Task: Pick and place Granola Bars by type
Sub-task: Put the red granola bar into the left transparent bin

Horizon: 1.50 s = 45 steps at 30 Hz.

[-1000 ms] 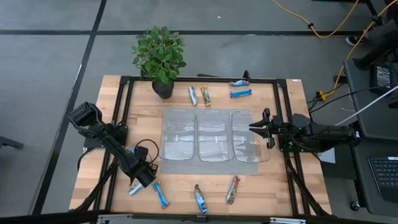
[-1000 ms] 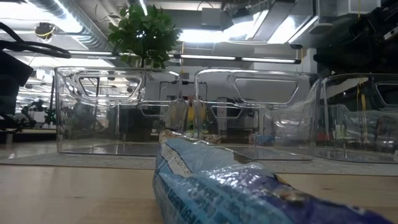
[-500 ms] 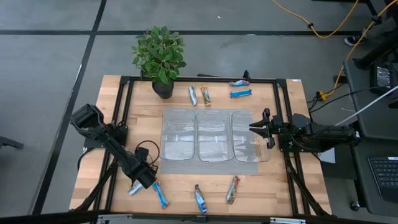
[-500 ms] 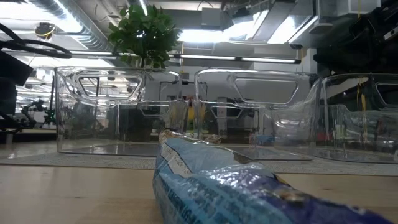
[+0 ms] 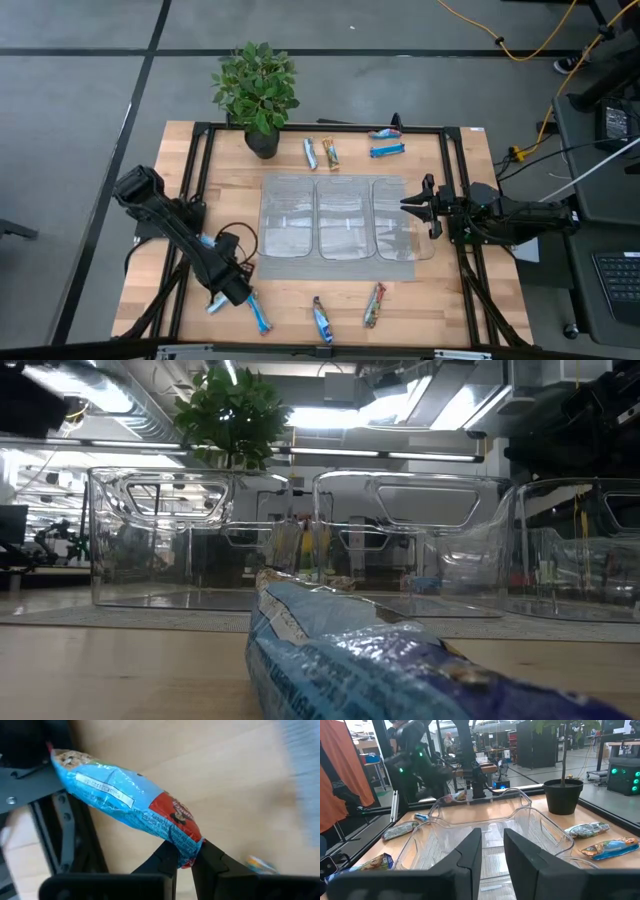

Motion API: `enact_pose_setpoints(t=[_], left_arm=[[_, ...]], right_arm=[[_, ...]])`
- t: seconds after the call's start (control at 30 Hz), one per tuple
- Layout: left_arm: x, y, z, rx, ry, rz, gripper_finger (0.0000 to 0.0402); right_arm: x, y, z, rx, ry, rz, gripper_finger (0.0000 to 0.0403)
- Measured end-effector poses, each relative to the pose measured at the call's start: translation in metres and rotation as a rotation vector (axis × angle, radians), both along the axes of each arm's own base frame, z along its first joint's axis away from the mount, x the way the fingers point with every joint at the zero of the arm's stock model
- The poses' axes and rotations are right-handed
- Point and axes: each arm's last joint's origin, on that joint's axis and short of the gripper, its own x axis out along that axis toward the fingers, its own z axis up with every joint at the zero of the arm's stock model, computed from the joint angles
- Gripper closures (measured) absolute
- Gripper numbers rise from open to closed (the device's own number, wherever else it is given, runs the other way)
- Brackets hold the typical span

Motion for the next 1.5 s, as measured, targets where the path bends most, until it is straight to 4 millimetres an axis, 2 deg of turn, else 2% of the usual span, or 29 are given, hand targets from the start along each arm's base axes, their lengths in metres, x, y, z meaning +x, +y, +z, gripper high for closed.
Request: enact_pose_setpoints(t=[0.3, 0.63, 0.9, 1.13, 1.33, 1.5], left_arm=[[-0.002, 0.019, 0.067, 0.082, -0.175, -0.047, 0.0377], [-0.017, 0.042, 0.134, 0.176, -0.447, -0.19, 0.0378], [-0.028, 0.058, 0.175, 0.298, -0.636, -0.34, 0.0378], [-0.034, 0.065, 0.212, 0.318, -0.766, -0.488, 0.0378], [-0.029, 0.072, 0.238, 0.346, -0.836, -0.636, 0.0378], [-0.022, 0.078, 0.25, 0.36, -0.859, -0.728, 0.0378]], right_arm=[[0.0, 0.0, 0.0, 0.001, 0.0, 0.0, 0.0318], [0.0, 0.0, 0.0, 0.001, 0.0, 0.0, 0.0318], [0.0, 0.0, 0.0, 0.0, 0.0, 0.0, 0.0318], [0.0, 0.0, 0.0, 0.0, 0.0, 0.0, 0.0318], [0.0, 0.0, 0.0, -0.001, 0.0, 0.0, 0.0318], [0.0, 0.0, 0.0, -0.001, 0.0, 0.0, 0.0318]])
